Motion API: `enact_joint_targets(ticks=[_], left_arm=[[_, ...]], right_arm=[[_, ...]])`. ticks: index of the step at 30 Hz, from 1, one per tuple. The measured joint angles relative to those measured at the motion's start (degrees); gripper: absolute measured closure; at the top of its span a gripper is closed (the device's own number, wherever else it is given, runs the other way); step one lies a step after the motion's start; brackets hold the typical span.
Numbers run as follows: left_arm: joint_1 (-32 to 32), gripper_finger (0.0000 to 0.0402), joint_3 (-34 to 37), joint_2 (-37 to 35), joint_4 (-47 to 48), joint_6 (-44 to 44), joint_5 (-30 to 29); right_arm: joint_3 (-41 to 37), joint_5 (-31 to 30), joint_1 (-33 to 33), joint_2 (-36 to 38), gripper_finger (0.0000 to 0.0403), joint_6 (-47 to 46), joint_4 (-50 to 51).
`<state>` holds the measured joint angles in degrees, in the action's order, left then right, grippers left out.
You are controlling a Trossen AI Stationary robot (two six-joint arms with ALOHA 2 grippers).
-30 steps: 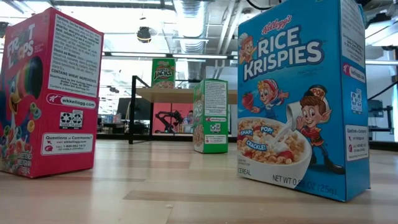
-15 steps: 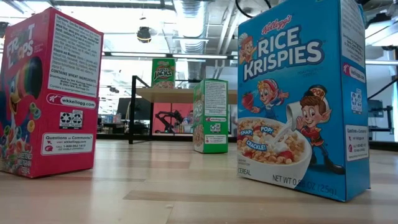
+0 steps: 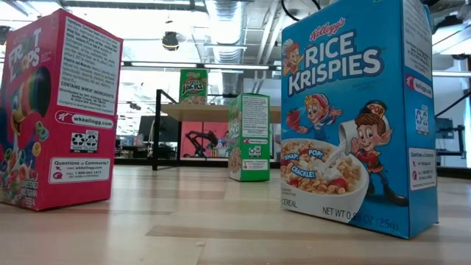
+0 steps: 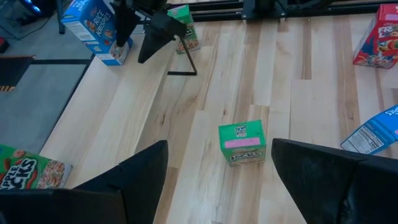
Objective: Stack cereal on shelf
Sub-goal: Put the top right blue cereal box on the shelf, then put the top green cereal box on the shelf aligned with the other green cereal box
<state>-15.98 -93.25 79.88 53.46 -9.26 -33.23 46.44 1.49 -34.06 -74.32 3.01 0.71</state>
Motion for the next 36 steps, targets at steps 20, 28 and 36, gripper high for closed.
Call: enact_joint_targets(ticks=[20,28,36], left_arm=[[-0.01,0.0125,0.0,0.0,-0.01,0.0,0.04],[-0.01,0.0125,0.0,-0.01,-0.01,0.0,0.04],[-0.01,0.0125,0.0,-0.01,-0.01,0.0,0.07]], right_arm=[[-0.03,0.04,9.35,10.39,0.0003,-7.94,6.5],[-0.03,0.05,15.43,15.57,0.0003,-13.79,10.89],[-0.04,-6.5,18.34,20.2,0.0003,-16.69,19.15]])
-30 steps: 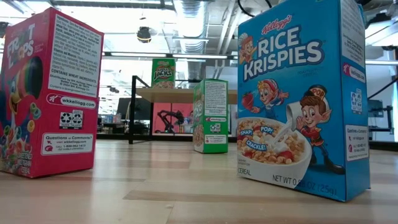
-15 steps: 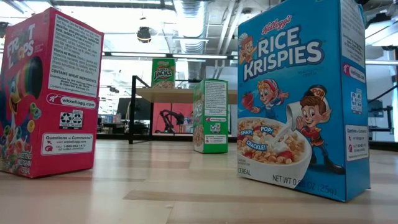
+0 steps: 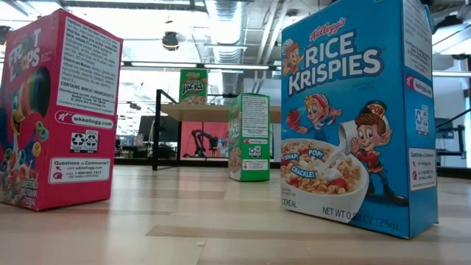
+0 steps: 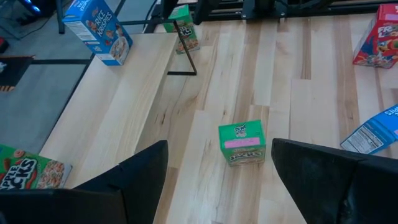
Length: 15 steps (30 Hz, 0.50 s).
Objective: Stack cereal on shelf
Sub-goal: Put the top green cereal box on the shelf aligned with the other green cereal box
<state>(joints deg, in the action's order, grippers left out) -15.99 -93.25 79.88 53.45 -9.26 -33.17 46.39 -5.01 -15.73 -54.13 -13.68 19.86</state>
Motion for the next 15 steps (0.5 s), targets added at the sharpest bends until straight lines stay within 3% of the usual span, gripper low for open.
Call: enact_joint_targets(ticks=[15], left_arm=[[0.0,0.0125,0.0,0.0,-0.46,0.0,-0.11]], right_arm=[[0.0,-18.29,-1.46,7.26,0.0003,-3.6,16.55]])
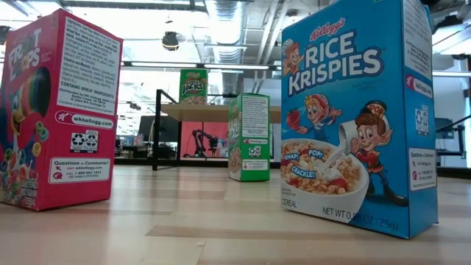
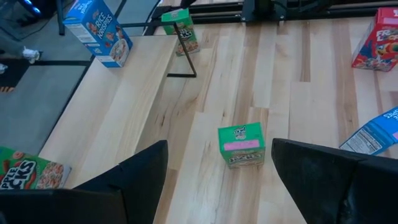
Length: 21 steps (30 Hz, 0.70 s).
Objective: Stack cereal on shelf
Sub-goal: Put the top green cereal box on the shelf aligned with the other green cereal box
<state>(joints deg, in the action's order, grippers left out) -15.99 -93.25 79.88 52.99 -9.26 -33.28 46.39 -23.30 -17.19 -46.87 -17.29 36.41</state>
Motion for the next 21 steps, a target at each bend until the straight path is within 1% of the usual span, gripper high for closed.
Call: enact_joint_targets(ticks=[3,7,11,16,21], left_arm=[[0.01,0.0125,0.0,0.01,0.02,0.0,-0.02],[0.0,0.0125,0.0,0.0,0.02,0.0,-0.04],[0.0,0.0125,0.0,0.0,0.08,-0.01,0.0],[0.0,0.0125,0.0,0.0,0.68,-0.3,2.02],[0.0,0.0125,0.0,0.0,0.42,-0.36,2.49]], right_arm=[[0.0,-2.72,-1.66,0.21,0.0003,-4.53,5.09],[0.0,-3.93,-4.47,-0.31,0.0003,-10.34,10.89],[0.0,-4.03,-7.56,-0.87,0.0003,-14.49,13.6],[0.0,-3.92,-11.0,-0.86,0.0003,-15.77,14.63],[0.0,-3.62,-13.14,-1.85,0.0003,-15.88,17.29]])
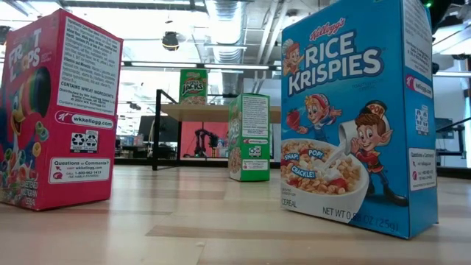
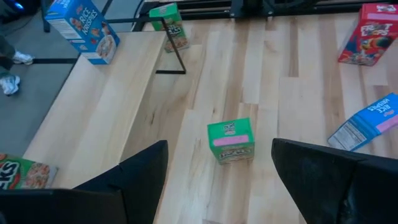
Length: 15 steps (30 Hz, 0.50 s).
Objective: Stack cereal on shelf
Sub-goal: Put the top green cereal box on the shelf aligned with the other green cereal box
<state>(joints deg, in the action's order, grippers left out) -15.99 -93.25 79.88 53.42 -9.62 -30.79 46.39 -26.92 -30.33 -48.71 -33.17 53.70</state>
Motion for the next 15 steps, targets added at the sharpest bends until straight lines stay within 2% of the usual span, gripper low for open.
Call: enact_joint_targets(ticks=[15], left_arm=[[0.02,0.0125,0.0,0.0,-0.08,-0.05,0.0]], right_arm=[[0.0,1.82,-3.59,-9.12,0.0003,1.89,1.49]])
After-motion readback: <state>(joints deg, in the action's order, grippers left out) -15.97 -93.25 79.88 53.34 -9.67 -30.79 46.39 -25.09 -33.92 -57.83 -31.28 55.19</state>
